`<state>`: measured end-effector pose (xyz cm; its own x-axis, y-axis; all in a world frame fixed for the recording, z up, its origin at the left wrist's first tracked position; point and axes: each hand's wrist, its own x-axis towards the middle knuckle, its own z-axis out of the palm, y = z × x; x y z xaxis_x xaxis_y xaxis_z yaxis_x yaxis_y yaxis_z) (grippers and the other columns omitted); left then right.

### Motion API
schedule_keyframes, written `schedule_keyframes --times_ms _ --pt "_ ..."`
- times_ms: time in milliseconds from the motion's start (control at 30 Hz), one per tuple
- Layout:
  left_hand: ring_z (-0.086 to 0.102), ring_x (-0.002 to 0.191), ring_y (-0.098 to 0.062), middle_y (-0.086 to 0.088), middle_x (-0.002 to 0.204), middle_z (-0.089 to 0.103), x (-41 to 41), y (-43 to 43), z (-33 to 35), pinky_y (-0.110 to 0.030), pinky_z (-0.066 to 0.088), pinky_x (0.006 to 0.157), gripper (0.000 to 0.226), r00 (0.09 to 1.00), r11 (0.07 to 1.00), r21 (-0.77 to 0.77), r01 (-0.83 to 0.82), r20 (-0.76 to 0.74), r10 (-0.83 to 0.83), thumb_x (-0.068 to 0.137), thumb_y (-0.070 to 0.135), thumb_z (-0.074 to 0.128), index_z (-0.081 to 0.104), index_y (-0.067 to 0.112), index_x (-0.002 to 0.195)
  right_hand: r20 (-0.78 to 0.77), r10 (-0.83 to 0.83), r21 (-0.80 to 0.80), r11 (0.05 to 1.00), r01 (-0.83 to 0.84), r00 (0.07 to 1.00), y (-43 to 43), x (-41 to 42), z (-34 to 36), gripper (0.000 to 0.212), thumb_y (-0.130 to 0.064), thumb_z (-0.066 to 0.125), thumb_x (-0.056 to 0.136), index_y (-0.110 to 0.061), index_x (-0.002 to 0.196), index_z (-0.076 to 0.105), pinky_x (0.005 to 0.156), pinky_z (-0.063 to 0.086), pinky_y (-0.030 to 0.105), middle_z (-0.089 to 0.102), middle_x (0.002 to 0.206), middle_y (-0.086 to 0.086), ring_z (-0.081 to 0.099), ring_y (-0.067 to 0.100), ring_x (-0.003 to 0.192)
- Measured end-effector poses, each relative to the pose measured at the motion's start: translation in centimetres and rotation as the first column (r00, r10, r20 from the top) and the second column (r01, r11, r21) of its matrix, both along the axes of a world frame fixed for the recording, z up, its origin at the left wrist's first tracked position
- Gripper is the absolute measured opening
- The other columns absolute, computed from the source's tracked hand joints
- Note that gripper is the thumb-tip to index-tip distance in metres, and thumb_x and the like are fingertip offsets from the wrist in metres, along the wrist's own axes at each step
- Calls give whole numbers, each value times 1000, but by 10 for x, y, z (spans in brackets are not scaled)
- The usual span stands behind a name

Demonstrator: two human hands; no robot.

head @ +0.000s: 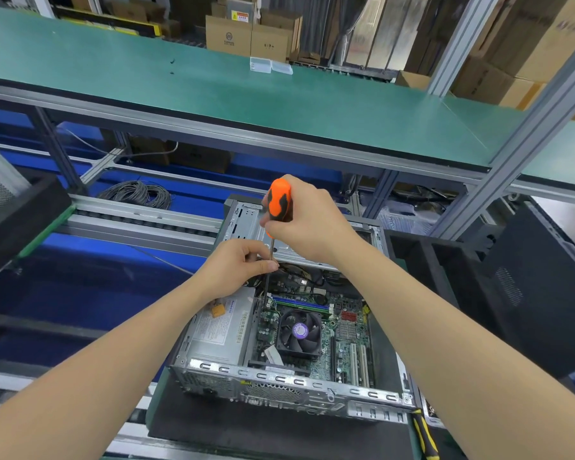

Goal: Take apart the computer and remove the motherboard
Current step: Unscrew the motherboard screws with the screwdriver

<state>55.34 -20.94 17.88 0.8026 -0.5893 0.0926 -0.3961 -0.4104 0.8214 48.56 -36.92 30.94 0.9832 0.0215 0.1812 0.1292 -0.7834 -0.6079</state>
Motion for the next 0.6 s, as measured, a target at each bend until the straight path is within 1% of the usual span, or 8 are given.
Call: schedule_keyframes --times_ms 100,200,267,300,333,367,467,600 --pt "31 52 -6 12 53 31 0 -1 -1 -23 27 53 18 1000 1000 -17 4 -11 -4 88 40 79 70 34 73 4 -10 10 1000 10 1000 1 -1 -6 14 -18 70 83 -12 91 61 75 54 44 69 86 7 64 28 82" --pt "32 50 -6 12 52 31 -1 -2 0 -18 26 49 23 1000 999 -50 -7 -27 5 85 36 82 68 40 68 -86 -45 -51 998 41 995 3 -4 -19 26 -37 72 88 -12 84 65 65 48 36 69 75 5 62 20 72" --pt "32 51 -7 13 52 31 -1 -3 0 -20 24 50 22 1000 998 -60 10 -6 -11 85 34 82 67 42 71 -109 -50 -79 996 41 993 3 -5 -31 27 -37 68 92 -16 77 59 55 40 31 64 68 1 55 14 64" --pt "30 51 -7 12 52 30 -1 -3 0 -21 22 50 17 1000 998 -65 20 3 -20 85 34 82 69 38 75 -105 -56 -91 995 47 993 4 -6 -34 27 -33 66 94 -20 74 53 53 35 28 60 66 -2 52 10 61" --pt "29 51 -7 12 52 29 0 -2 -1 -22 21 51 14 1000 998 -64 26 9 -26 85 35 82 70 33 80 -100 -63 -97 994 54 993 4 -6 -36 27 -29 64 95 -23 73 50 53 34 27 58 66 -5 51 9 61" --pt "29 51 -8 12 52 29 0 -1 -1 -23 20 51 13 1000 998 -58 29 12 -28 85 36 82 71 31 83 -96 -67 -96 994 57 993 4 -6 -36 26 -27 63 96 -22 74 50 55 37 29 59 67 -5 54 10 63" --pt "28 49 -8 12 52 29 2 1 -2 -21 23 48 12 999 998 -43 44 5 -44 85 37 83 71 39 86 -88 -61 -76 996 54 994 3 -5 -31 18 -26 61 97 -13 86 58 73 55 40 70 76 3 67 22 76" --pt "29 48 -7 11 50 31 2 1 -3 -19 23 50 12 997 997 -27 78 10 -78 84 38 83 72 39 90 -88 -51 -55 997 46 995 2 -3 -22 20 -27 63 100 -9 93 59 81 57 44 73 80 9 71 28 81"
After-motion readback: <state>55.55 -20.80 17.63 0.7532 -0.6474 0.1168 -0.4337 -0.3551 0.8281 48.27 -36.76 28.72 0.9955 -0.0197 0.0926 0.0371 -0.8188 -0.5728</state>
